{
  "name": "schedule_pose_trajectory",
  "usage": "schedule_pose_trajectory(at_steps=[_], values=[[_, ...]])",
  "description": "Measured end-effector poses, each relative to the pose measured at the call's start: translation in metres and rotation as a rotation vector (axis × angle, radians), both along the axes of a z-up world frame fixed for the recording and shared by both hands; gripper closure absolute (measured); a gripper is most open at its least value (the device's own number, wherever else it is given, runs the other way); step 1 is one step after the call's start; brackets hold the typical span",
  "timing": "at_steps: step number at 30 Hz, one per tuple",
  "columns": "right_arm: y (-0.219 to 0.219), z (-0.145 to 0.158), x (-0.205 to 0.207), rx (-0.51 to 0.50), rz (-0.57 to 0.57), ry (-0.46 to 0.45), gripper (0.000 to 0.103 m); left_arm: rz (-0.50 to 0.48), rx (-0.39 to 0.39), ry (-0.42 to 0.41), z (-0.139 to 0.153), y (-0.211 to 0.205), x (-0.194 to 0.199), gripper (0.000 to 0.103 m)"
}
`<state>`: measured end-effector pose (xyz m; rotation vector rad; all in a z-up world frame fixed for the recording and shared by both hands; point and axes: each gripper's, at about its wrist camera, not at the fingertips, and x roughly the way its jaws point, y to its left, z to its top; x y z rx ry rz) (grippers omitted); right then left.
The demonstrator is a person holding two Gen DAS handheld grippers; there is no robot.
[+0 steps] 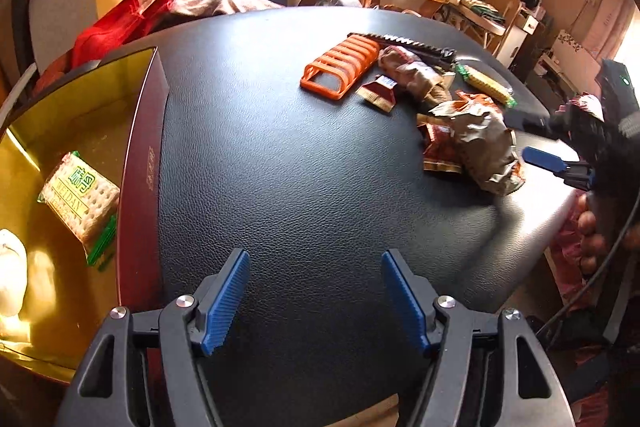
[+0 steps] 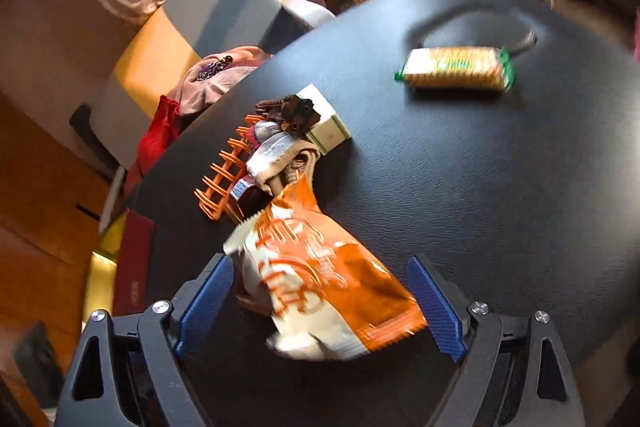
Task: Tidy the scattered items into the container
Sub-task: 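Grasp the orange-and-white Muffin bag with the right gripper and lift it, then grasp the red-gold wrapped candy with the left gripper while the right gripper holds the bag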
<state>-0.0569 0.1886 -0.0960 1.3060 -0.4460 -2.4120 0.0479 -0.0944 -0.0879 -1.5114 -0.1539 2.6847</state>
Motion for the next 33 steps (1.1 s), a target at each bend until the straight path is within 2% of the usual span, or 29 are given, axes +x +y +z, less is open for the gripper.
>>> schedule_pose_trajectory(at_steps=[6, 10, 14, 15, 17, 19, 24, 27, 31, 33], values=[[-0.011, 0.019, 0.02, 0.213, 0.13, 0.126, 0.01, -0.028, 0.043, 0.008, 0.003, 0.003, 0.006, 0.033], [-0.036, 0.024, -0.001, 0.292, 0.257, 0.148, 0.01, -0.032, 0.034, 0.003, 0.002, 0.006, 0.008, 0.033], [-0.064, 0.017, -0.024, 0.353, 0.379, 0.124, 0.01, -0.018, 0.053, -0.002, 0.002, 0.002, 0.006, 0.033], [-0.066, 0.013, -0.027, 0.365, 0.394, 0.114, 0.011, -0.019, 0.055, -0.003, 0.002, 0.002, 0.005, 0.033], [-0.067, 0.005, -0.033, 0.385, 0.417, 0.094, 0.029, -0.032, 0.052, -0.001, 0.002, 0.005, 0.001, 0.033], [-0.06, 0.001, -0.036, 0.383, 0.396, 0.08, 0.033, -0.051, 0.051, 0.003, 0.003, 0.009, -0.002, 0.033], [-0.018, 0.002, -0.034, 0.404, 0.233, 0.076, 0.033, -0.104, 0.044, 0.021, 0.011, 0.027, -0.024, 0.033], [0.007, 0.002, -0.029, 0.361, 0.17, 0.063, 0.029, -0.148, 0.049, 0.032, 0.016, 0.046, -0.046, 0.033], [0.025, -0.002, -0.023, 0.28, 0.137, 0.048, 0.018, -0.196, 0.087, 0.014, 0.015, 0.068, -0.076, 0.033], [0.027, -0.007, -0.023, 0.258, 0.123, 0.042, 0.017, -0.202, 0.064, 0.009, 0.012, 0.079, -0.09, 0.033]])
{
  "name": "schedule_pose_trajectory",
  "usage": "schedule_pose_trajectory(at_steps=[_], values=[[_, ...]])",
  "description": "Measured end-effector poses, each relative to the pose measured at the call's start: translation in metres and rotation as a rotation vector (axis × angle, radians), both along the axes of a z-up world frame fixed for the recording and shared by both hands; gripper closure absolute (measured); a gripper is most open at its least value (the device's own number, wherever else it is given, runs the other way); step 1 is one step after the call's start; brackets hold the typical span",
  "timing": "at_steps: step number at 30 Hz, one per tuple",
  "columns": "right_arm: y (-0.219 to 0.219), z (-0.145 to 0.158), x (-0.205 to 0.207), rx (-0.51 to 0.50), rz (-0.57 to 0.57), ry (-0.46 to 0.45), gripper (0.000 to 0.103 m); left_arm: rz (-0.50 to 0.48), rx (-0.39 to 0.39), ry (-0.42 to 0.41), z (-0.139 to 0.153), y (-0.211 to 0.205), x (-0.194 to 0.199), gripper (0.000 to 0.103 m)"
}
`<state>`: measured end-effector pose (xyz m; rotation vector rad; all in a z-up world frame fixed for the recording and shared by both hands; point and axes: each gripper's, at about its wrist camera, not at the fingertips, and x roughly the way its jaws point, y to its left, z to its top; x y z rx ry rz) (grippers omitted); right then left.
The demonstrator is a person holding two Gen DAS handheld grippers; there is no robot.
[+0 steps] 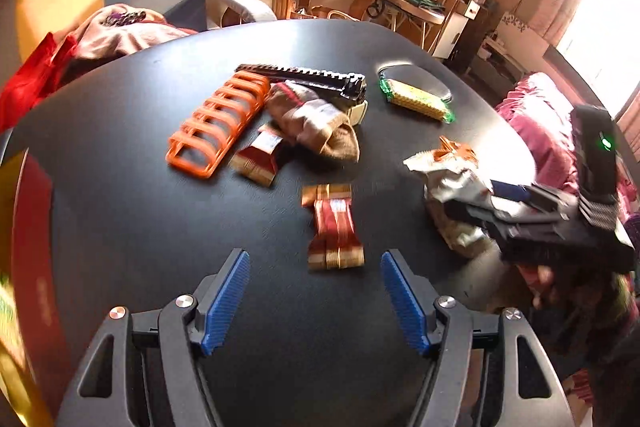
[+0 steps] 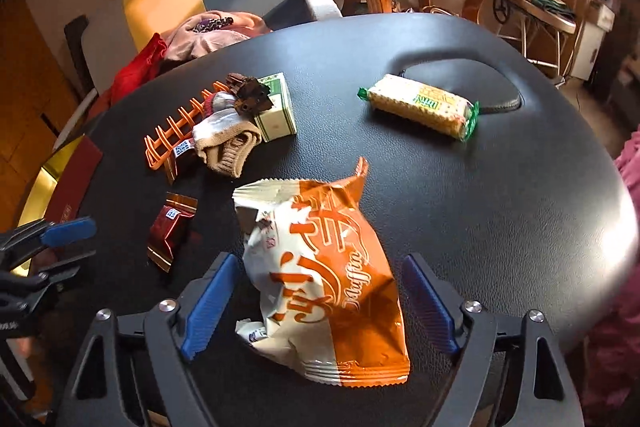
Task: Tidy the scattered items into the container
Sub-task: 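Grasp the red-gold wrapped candy with the left gripper while the right gripper holds the bag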
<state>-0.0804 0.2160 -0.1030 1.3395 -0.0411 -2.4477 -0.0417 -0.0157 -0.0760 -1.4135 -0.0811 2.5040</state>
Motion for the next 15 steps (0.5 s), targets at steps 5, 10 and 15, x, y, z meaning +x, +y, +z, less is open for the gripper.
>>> schedule_pose_trajectory(at_steps=[5, 10, 15], values=[[0.005, -0.009, 0.0, -0.056, -0.031, -0.002, 0.015, -0.028, -0.059, -0.012, -0.009, 0.021, -0.025, 0.033], [0.002, -0.006, -0.001, -0.054, -0.035, 0.037, 0.015, -0.018, -0.095, -0.033, -0.022, 0.031, -0.043, 0.033], [0.002, 0.001, -0.003, -0.033, -0.04, 0.069, 0.015, 0.017, -0.144, -0.041, -0.034, 0.035, -0.047, 0.034]])
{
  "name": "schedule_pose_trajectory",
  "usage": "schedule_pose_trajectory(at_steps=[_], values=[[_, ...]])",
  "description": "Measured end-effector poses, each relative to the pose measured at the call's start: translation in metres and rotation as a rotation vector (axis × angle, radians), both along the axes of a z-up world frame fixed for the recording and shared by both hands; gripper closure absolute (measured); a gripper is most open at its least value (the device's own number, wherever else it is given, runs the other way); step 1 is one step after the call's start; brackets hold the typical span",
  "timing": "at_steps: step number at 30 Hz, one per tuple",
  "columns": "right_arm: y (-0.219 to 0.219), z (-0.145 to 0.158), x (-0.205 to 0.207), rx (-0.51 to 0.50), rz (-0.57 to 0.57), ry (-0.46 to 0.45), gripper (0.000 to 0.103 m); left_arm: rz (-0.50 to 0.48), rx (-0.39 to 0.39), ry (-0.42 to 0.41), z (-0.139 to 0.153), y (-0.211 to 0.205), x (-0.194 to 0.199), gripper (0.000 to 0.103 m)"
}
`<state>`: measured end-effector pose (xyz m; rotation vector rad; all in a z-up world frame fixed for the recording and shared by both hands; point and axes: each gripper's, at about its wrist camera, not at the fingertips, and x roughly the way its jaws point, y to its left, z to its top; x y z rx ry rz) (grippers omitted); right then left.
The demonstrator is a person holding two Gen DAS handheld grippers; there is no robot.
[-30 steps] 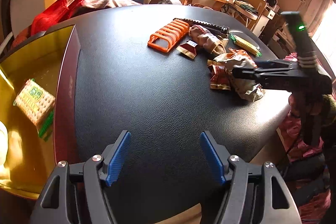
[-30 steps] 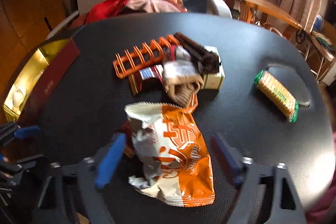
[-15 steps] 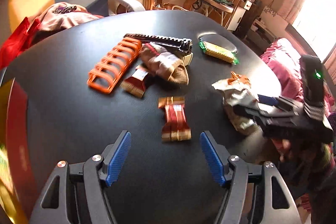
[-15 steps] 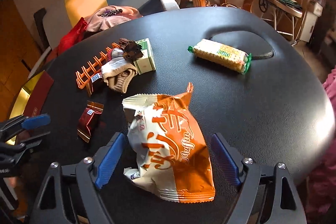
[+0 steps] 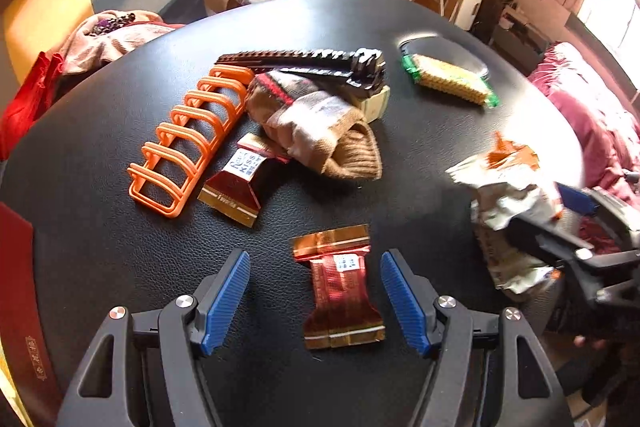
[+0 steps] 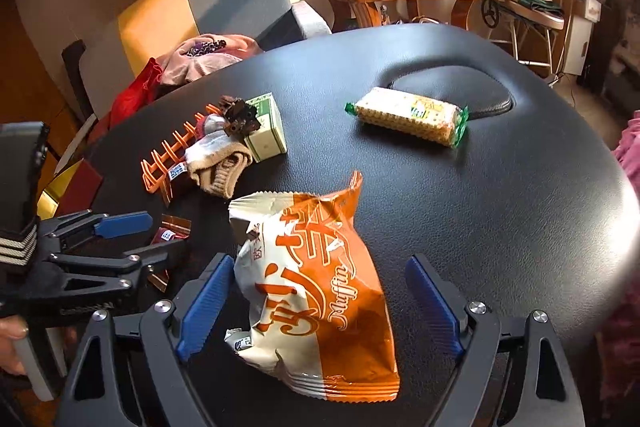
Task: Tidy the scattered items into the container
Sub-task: 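Grasp the red-gold wrapped candy with the left gripper while the right gripper holds the bag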
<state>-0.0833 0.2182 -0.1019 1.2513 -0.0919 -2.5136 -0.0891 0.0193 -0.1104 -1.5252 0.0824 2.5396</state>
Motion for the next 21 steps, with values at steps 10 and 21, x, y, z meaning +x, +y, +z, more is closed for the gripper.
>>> schedule_pose_trajectory(at_steps=[10, 21], values=[[0.01, 0.004, -0.007, -0.022, -0.018, -0.008, 0.015, 0.037, -0.006, 0.018, -0.008, -0.001, 0.003, 0.034], [-0.012, -0.009, -0.024, 0.023, 0.062, -0.071, 0.032, 0.056, -0.006, 0.027, -0.006, -0.01, 0.008, 0.059]])
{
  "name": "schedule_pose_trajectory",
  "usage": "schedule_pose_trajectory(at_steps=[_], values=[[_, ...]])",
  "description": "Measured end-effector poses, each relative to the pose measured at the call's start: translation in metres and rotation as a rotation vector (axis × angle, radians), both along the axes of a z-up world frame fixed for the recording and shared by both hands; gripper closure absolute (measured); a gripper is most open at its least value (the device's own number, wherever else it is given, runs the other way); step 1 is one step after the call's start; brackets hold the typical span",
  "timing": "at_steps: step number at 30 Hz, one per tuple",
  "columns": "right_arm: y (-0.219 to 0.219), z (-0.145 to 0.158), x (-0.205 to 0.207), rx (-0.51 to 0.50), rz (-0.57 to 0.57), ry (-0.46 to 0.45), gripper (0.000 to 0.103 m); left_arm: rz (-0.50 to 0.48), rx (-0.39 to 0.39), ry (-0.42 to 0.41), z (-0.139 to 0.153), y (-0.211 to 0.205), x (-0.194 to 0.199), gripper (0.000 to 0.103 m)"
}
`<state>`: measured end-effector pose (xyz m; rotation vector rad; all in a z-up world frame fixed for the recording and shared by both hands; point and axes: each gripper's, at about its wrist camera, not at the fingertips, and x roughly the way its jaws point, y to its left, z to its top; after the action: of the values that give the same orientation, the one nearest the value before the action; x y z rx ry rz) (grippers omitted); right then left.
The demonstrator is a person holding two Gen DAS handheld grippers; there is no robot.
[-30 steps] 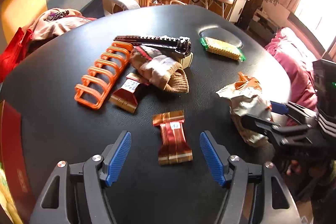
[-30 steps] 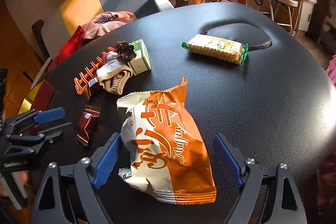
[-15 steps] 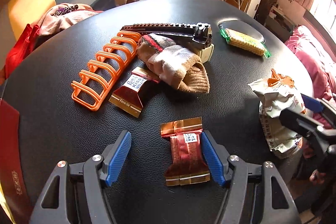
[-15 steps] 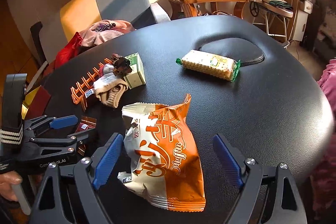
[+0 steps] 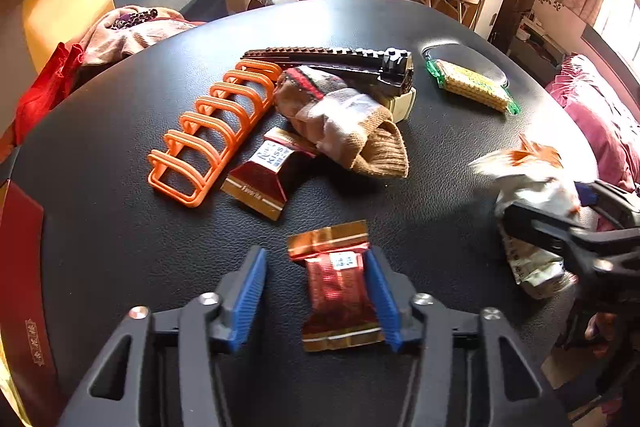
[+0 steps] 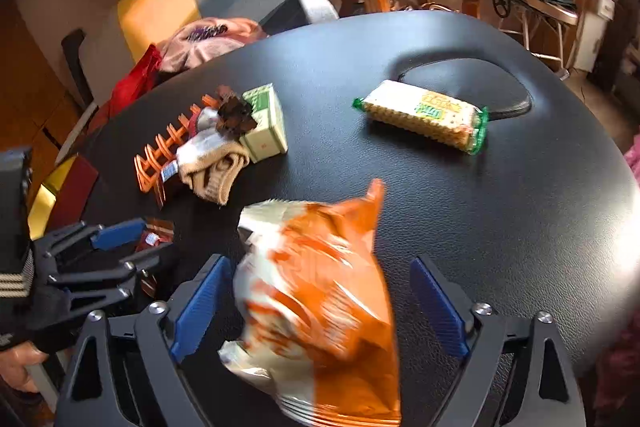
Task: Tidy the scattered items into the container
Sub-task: 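Grasp the red-gold wrapped candy with the left gripper while the right gripper holds the bag, then carry the bag and candy over the gold tray and open both grippers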
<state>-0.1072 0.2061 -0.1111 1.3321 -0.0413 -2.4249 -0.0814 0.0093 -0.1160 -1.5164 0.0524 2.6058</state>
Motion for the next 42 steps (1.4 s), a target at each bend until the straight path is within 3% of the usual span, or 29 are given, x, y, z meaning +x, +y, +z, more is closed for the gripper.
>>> schedule_pose_trajectory(at_steps=[2, 17, 28, 36, 42], values=[[-0.003, -0.003, 0.002, 0.021, -0.003, 0.009, 0.034, 0.001, 0.006, -0.005, 0.001, -0.004, 0.002, 0.066], [-0.027, -0.001, 0.044, -0.027, -0.043, 0.01, 0.038, 0.065, 0.126, 0.029, 0.014, -0.056, 0.056, 0.07], [-0.081, 0.025, 0.068, -0.096, 0.024, 0.038, 0.039, 0.098, 0.077, 0.149, 0.048, -0.077, 0.098, 0.07], [-0.149, 0.054, 0.08, -0.134, 0.163, 0.071, 0.039, 0.239, 0.033, 0.222, 0.078, -0.131, 0.136, 0.069], [-0.23, 0.083, 0.088, -0.209, 0.322, 0.088, 0.039, 0.435, 0.004, 0.248, 0.09, -0.205, 0.165, 0.069]])
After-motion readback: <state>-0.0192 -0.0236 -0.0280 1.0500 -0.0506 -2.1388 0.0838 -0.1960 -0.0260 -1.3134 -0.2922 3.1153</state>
